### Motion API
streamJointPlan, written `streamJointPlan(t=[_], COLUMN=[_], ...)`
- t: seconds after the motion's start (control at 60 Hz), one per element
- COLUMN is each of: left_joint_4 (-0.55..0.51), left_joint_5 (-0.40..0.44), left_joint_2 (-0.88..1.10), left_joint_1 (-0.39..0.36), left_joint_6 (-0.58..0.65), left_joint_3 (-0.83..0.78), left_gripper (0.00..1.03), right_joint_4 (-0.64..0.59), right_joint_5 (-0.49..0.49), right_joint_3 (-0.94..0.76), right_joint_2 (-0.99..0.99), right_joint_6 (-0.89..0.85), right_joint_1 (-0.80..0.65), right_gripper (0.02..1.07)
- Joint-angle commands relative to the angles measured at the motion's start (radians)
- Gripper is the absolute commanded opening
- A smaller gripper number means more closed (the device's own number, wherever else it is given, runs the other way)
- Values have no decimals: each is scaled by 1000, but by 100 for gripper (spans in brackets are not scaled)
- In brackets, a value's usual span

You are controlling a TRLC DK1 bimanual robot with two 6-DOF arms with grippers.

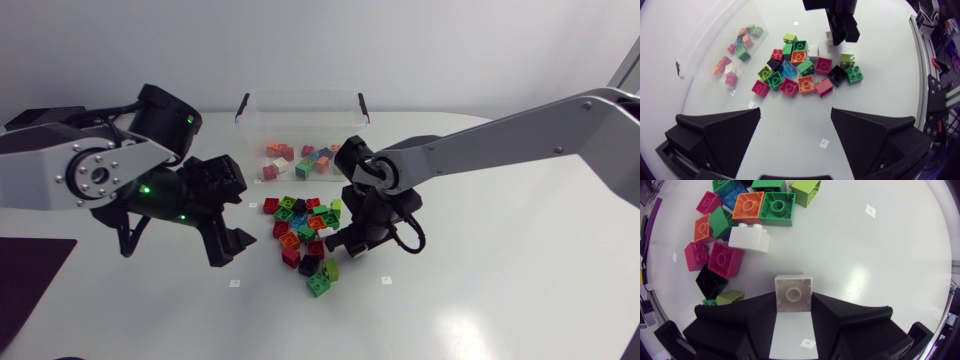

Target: Place the duplo bricks in the container

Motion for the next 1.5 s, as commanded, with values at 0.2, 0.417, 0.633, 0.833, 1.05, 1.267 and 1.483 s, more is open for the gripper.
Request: streamJointPlan(t=[0.2,0.417,0.633,0.833,1.05,1.267,1.483], left_joint_4=[61,-54,-204,-310,-352,-350,-336], left_joint_5=[37,48,37,-32,-96,-127,-130], left_joint_2=[185,285,386,462,517,578,620], left_joint_1=[-25,-78,-124,-190,-216,-180,-188], left_joint_6=[19,-179,-325,-442,-508,-524,-554], left_joint_3=[15,155,299,385,423,471,492], left_gripper=[98,98,98,97,96,91,86], right_joint_4=[21,11,-3,-5,-8,-14,-26], right_joint_5=[25,23,22,22,20,17,17], right_joint_3=[-75,-89,-83,-84,-90,-89,-67], right_joint_2=[-165,-231,-255,-274,-291,-303,-318], right_joint_6=[-42,-54,-54,-52,-54,-59,-66], right_joint_1=[-32,-70,-78,-85,-96,-104,-118], right_gripper=[33,33,33,33,33,33,33])
